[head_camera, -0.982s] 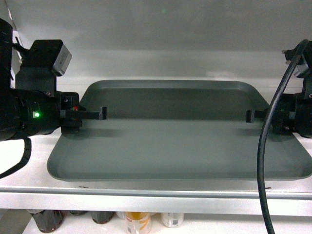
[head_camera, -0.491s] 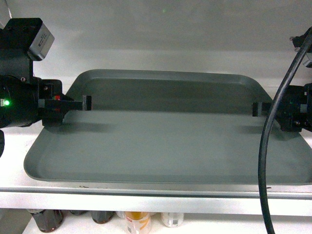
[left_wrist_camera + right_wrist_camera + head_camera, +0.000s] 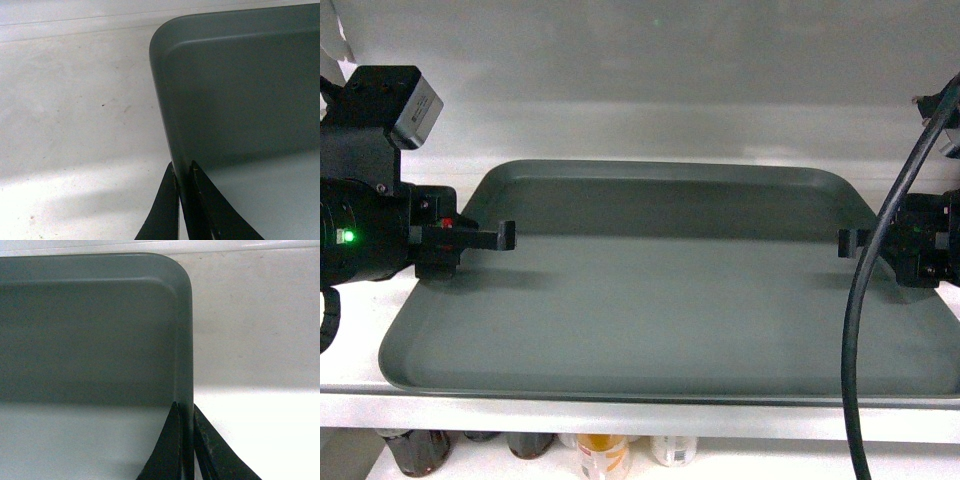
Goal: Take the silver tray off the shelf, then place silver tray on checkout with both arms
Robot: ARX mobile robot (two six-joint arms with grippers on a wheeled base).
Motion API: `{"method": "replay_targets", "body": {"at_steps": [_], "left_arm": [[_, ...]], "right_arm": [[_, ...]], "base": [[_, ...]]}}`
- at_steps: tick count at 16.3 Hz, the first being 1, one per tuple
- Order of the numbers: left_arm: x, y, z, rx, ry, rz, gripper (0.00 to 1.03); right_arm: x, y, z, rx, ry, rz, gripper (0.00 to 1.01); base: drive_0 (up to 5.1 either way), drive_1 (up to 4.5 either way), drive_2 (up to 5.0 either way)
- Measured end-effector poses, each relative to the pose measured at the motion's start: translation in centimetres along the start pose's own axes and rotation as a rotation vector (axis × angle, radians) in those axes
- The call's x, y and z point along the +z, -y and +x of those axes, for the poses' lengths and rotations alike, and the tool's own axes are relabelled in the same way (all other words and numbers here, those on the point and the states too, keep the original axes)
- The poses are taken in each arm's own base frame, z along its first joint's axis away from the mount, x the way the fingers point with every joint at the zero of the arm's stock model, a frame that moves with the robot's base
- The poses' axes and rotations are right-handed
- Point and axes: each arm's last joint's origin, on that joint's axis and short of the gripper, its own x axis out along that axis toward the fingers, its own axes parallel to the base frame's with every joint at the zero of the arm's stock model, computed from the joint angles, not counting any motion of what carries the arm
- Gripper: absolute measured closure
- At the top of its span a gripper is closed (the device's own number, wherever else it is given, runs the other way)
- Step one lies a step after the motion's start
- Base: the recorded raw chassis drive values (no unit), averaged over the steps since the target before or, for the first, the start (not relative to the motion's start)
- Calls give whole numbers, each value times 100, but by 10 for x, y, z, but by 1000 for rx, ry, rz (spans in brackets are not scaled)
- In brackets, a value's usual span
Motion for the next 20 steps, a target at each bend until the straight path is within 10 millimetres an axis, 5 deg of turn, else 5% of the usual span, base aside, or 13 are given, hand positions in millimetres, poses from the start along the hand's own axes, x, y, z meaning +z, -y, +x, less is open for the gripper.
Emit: {"method": "replay_targets", "body": {"at_steps": [20], "left_arm": [[1,1,0,-2,10,1,99]], "right_arm": [[0,0,0,-5,0,0,98]], "base": [[0,0,0]]}}
